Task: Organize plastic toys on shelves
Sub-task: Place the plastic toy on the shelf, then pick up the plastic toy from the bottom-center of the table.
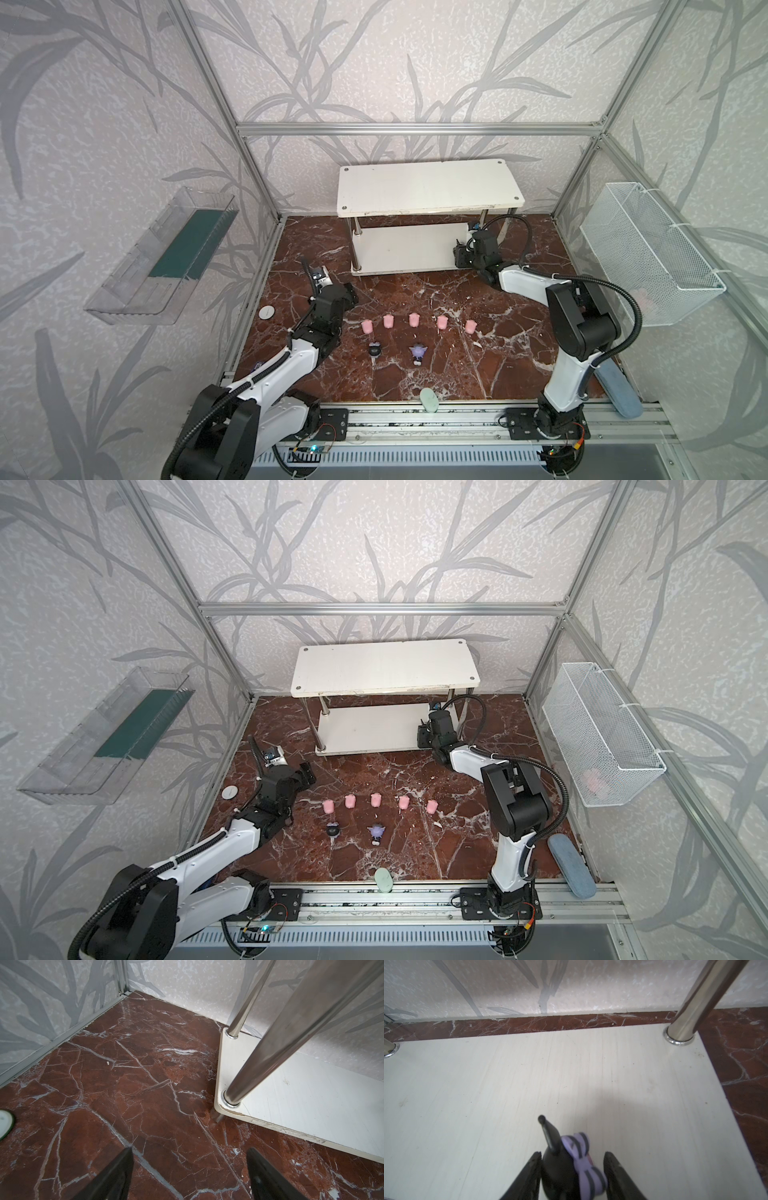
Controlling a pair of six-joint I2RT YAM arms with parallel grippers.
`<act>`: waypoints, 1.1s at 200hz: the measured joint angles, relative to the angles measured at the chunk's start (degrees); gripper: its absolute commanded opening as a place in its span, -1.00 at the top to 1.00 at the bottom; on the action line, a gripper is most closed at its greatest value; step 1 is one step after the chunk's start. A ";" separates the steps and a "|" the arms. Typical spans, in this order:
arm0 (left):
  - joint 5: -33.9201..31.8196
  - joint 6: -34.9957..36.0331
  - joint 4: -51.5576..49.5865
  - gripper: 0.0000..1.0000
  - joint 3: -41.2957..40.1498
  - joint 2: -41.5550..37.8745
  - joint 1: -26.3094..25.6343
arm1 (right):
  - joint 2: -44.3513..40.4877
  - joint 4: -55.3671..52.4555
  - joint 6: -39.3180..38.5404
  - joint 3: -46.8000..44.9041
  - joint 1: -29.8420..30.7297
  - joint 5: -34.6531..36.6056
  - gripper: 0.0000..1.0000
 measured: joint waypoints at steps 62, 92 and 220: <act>-0.02 -0.09 0.00 -0.67 0.00 -0.04 0.00 | -1.51 0.04 0.57 -2.19 0.00 0.07 -0.14; -0.02 -0.13 0.00 -0.67 0.00 -0.04 0.00 | -3.61 0.11 1.07 -3.98 -0.02 -0.11 -0.16; -0.07 -0.13 -0.04 -0.68 0.00 -1.20 0.00 | -22.77 0.39 3.02 -15.28 -0.35 -1.90 -0.17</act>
